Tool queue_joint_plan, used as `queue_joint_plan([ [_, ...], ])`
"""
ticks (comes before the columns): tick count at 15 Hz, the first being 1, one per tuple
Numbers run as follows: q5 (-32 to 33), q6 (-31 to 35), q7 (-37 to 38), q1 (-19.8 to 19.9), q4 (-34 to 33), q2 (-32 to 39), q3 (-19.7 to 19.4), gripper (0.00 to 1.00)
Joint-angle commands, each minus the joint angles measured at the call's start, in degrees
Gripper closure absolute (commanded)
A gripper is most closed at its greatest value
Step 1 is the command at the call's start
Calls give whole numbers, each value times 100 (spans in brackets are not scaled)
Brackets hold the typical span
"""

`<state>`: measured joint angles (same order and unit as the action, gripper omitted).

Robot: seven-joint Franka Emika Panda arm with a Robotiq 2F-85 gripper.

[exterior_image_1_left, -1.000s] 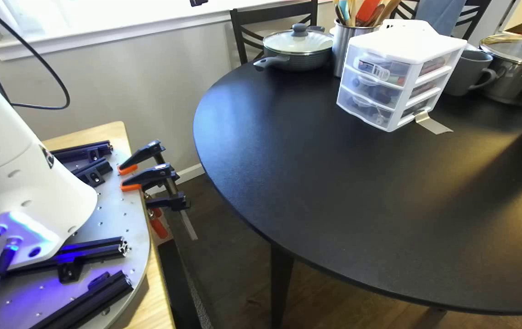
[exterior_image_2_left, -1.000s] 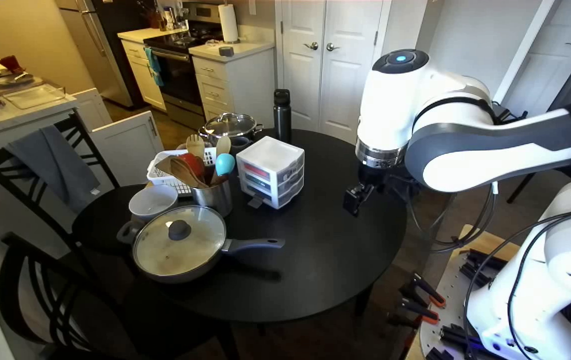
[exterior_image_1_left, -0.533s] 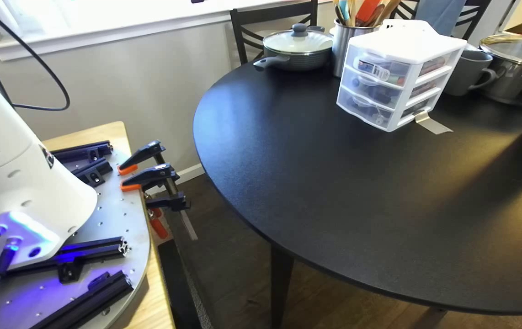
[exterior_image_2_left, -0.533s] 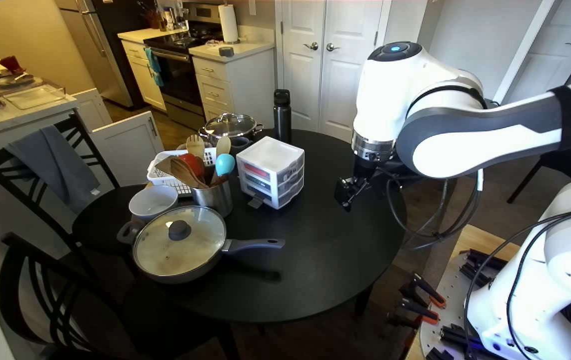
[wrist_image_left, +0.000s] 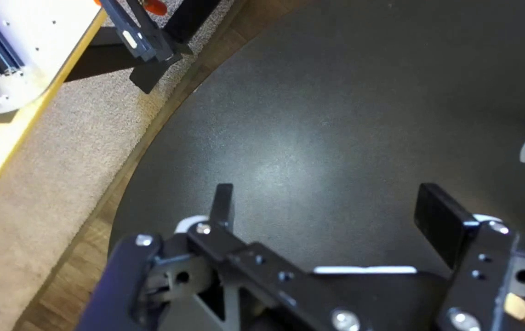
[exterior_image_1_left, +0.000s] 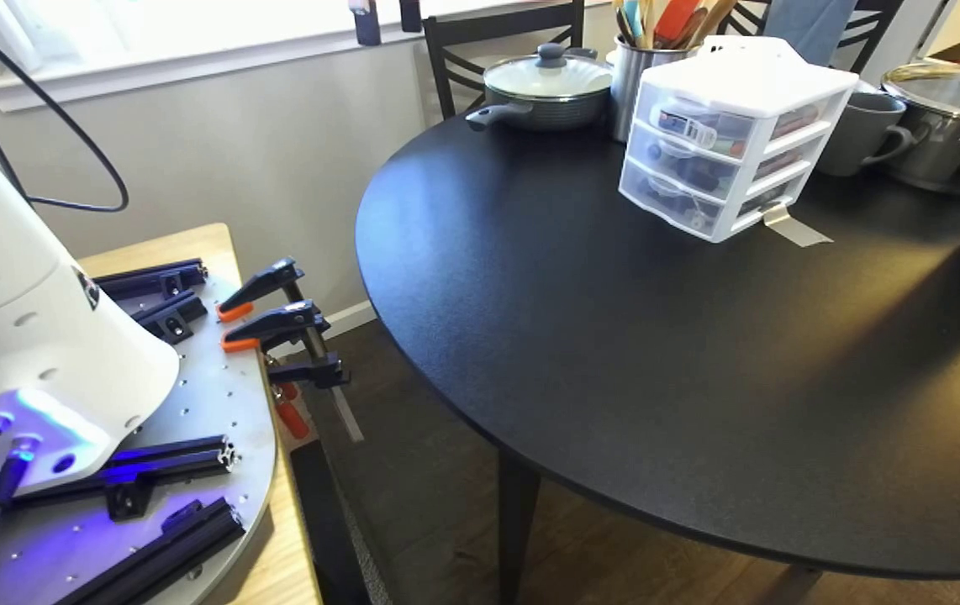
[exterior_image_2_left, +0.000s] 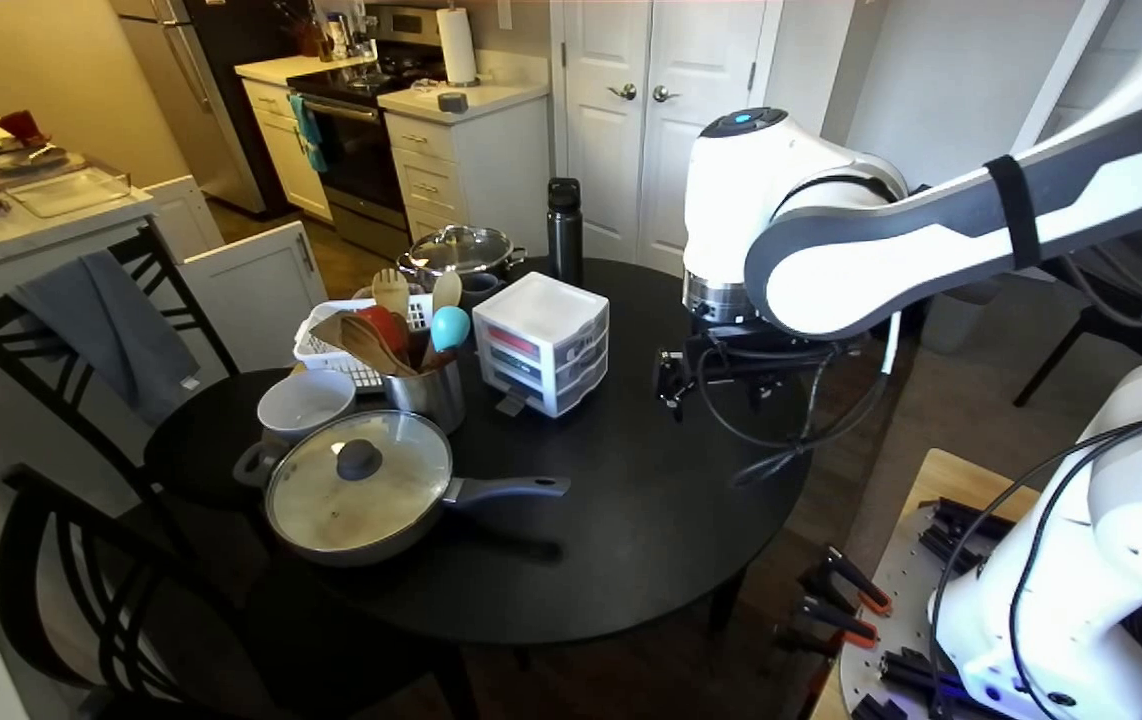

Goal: Open the top chest drawer

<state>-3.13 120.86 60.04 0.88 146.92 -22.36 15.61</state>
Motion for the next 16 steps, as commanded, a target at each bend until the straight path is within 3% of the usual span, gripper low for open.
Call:
queue_joint_plan([
  [1,-238,309,659,39,-152,423,-286,0],
  [11,-966,2005,2499,-32,-135,991,-614,0],
  [16,-604,3117,3892,82,119,1083,-553,0],
])
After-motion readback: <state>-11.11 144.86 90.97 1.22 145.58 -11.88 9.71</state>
